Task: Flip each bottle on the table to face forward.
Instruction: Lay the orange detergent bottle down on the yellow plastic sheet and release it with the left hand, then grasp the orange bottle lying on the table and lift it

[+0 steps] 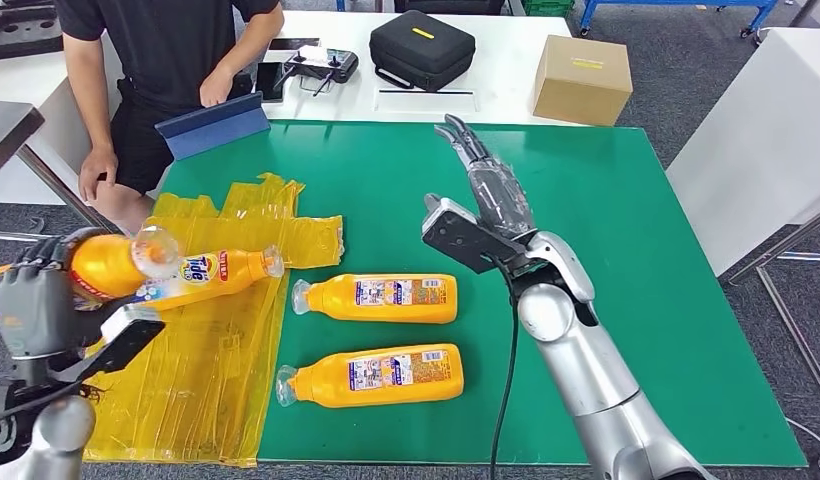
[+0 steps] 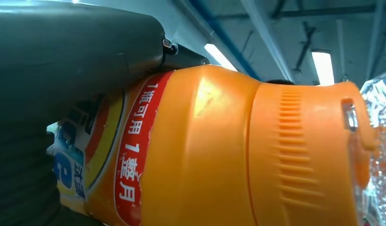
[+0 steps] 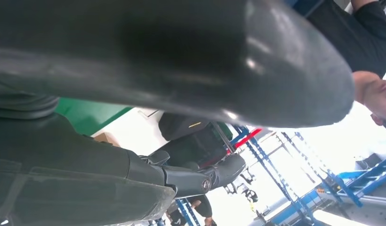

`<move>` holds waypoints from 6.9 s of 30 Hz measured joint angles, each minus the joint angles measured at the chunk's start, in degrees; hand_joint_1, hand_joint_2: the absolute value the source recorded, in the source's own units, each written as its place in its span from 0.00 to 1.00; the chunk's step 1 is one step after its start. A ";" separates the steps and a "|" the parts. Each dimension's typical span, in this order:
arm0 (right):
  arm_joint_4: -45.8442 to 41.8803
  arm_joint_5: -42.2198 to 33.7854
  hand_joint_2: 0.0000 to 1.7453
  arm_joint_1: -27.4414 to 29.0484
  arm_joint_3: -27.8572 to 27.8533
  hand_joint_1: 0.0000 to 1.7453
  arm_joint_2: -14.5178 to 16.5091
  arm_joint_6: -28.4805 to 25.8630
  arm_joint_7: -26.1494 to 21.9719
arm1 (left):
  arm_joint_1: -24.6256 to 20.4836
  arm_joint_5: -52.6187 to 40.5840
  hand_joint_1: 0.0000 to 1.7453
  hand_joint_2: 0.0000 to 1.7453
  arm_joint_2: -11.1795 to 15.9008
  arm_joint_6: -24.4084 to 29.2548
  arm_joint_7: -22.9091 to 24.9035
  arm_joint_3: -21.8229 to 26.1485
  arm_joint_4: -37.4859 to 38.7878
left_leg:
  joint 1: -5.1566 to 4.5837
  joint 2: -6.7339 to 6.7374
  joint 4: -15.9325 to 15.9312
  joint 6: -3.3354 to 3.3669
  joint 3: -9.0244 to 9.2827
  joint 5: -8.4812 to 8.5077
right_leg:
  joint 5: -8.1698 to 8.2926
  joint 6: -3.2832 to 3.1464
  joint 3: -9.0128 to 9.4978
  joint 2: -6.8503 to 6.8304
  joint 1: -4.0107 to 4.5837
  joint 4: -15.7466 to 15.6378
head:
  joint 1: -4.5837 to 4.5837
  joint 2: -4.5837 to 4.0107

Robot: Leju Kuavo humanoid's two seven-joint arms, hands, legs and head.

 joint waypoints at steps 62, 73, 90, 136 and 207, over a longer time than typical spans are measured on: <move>1.79 -2.90 0.00 1.08 4.40 0.00 -3.31 2.69 -0.23 | -45.36 -23.39 0.00 0.00 -11.25 7.02 15.74 -15.66 65.72 | -0.01 0.12 0.06 -0.08 -0.33 0.37 | 0.40 -0.15 -0.28 0.03 -0.06 0.16 | -0.02 0.00; 1.78 -2.90 0.00 1.34 4.52 0.00 -4.07 2.69 -0.24 | -45.38 -18.24 0.00 0.00 -11.23 7.26 12.07 -10.92 65.71 | 0.00 0.13 0.06 -0.08 -0.32 0.37 | 0.40 -0.15 -0.28 0.03 -0.05 0.17 | -0.03 0.00; -2.44 7.06 0.00 8.35 2.71 0.00 -6.85 3.94 0.19 | -29.10 56.34 0.00 0.00 -10.88 -21.97 -3.27 7.99 29.48 | 0.00 0.37 0.01 -0.16 -0.31 0.26 | 0.36 -0.17 -0.28 0.23 -0.07 0.16 | -0.02 0.00; -18.41 16.94 1.00 30.21 6.87 0.00 -6.90 3.04 1.64 | 10.58 68.75 0.00 0.00 -10.36 -23.09 -8.93 15.39 -7.13 | 0.05 0.13 -0.04 -0.28 -0.25 0.11 | 0.20 -0.39 -0.41 0.15 -0.01 0.08 | -0.02 0.00; -2.94 15.53 1.00 23.16 6.71 1.00 1.22 4.68 -0.58 | 10.19 71.62 0.00 0.00 -11.05 -23.58 -9.95 11.62 -1.37 | 0.11 0.26 -0.03 -0.30 -0.22 0.15 | 0.25 -0.40 -0.39 0.18 0.00 0.11 | -0.02 0.00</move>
